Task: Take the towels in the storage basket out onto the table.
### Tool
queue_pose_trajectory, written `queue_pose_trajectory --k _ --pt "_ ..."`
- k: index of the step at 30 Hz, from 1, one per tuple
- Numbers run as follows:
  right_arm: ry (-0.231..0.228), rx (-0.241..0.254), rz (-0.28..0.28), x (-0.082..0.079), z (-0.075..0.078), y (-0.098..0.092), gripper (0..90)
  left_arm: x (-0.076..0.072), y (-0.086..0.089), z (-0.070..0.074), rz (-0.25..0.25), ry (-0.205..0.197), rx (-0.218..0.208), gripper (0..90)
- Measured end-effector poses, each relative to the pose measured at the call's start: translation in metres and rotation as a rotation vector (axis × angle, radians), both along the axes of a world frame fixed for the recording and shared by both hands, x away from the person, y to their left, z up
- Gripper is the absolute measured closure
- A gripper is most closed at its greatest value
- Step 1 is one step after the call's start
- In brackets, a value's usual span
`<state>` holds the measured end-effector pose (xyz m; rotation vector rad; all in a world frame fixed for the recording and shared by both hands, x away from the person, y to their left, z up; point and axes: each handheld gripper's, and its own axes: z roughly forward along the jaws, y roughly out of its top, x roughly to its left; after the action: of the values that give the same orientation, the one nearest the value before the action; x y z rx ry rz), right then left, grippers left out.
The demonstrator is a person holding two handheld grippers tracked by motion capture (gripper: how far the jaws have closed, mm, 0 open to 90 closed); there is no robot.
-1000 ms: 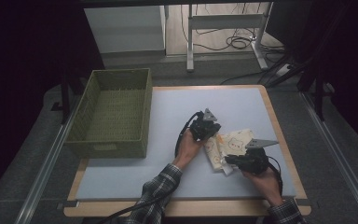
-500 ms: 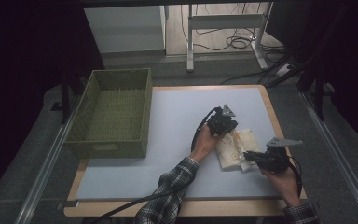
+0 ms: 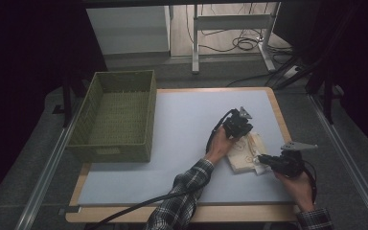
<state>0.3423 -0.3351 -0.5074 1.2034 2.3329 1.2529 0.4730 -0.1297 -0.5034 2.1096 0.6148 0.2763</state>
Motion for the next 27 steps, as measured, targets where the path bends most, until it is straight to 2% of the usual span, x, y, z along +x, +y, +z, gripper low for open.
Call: queue_pose_trajectory --k 2,4,7,14,15,19,23,27 --pt "-0.001 -0.002 -0.002 0.0 0.0 -0.001 82.5 0.001 0.001 0.001 0.003 0.008 -0.024 80.0" --pt "-0.006 -0.012 -0.012 0.0 0.0 -0.004 79.6 0.002 0.005 0.004 0.005 0.014 -0.039 70.6" --pt "-0.006 -0.026 -0.025 -0.003 0.001 -0.01 77.9 0.002 0.011 0.007 0.012 0.018 -0.052 68.3" --pt "0.003 -0.06 -0.078 -0.016 0.004 -0.037 73.6 -0.003 0.029 0.005 0.03 0.014 -0.003 58.7" --pt "0.003 -0.065 -0.089 -0.018 0.004 -0.042 73.2 -0.005 0.032 0.003 0.041 0.017 -0.01 56.7" --pt "-0.006 -0.06 -0.126 -0.02 0.01 -0.054 72.3 -0.01 0.045 0.002 0.045 0.016 0.016 51.1" --pt "-0.026 -0.065 -0.123 -0.017 0.019 -0.051 70.4 -0.017 0.061 0.001 0.048 0.026 0.02 50.5" --pt "-0.037 -0.07 -0.096 -0.008 0.024 -0.038 65.8 -0.026 0.076 -0.001 0.051 0.051 0.022 50.5"
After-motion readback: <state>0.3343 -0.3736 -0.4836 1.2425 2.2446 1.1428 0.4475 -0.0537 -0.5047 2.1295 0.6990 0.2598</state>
